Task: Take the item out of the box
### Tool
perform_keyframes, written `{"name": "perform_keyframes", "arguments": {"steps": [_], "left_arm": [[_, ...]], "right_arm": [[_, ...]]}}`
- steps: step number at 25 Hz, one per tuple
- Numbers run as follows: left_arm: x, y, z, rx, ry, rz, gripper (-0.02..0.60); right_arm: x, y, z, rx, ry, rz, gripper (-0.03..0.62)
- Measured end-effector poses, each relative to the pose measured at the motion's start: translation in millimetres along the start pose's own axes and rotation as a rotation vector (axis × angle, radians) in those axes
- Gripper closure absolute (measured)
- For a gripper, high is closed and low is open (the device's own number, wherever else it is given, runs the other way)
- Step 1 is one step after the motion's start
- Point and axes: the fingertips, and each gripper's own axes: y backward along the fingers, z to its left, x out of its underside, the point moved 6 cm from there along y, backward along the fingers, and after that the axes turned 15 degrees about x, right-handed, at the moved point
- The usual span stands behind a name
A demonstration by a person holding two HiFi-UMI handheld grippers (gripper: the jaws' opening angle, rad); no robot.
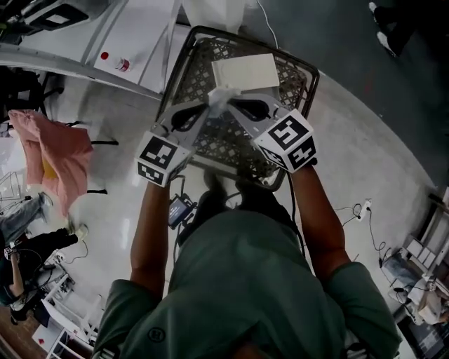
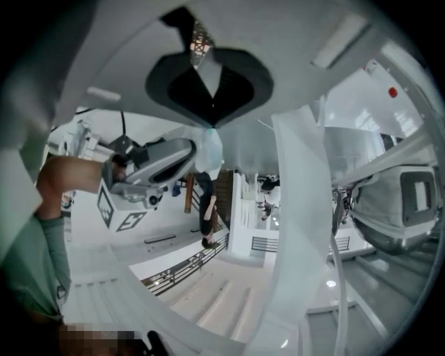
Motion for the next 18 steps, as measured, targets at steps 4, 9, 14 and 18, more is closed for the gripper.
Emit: {"name": "perform_keyframes", "arguments": {"steps": [4, 9, 14, 18], "left_arm": [[-29, 19, -17, -0.008, -0.063, -0.035, 0.58], [-59, 42, -32, -0.016, -0.135, -0.087, 0.58], [-81, 65, -39, -0.029, -0.217, -0.162, 0.58], [-93, 79, -42, -0.038, -0.27, -0.182, 0.58]], "right_arm": [[-28, 28, 12, 0.025, 0.042, -0.056, 0.586], [-58, 53, 27, 0.06, 0.084, -0.119, 0.586], [-85, 68, 41, 0.091, 0.12, -0.175, 0.586], [-100, 75, 51, 0.109, 0.149, -0.207, 0.586]]}}
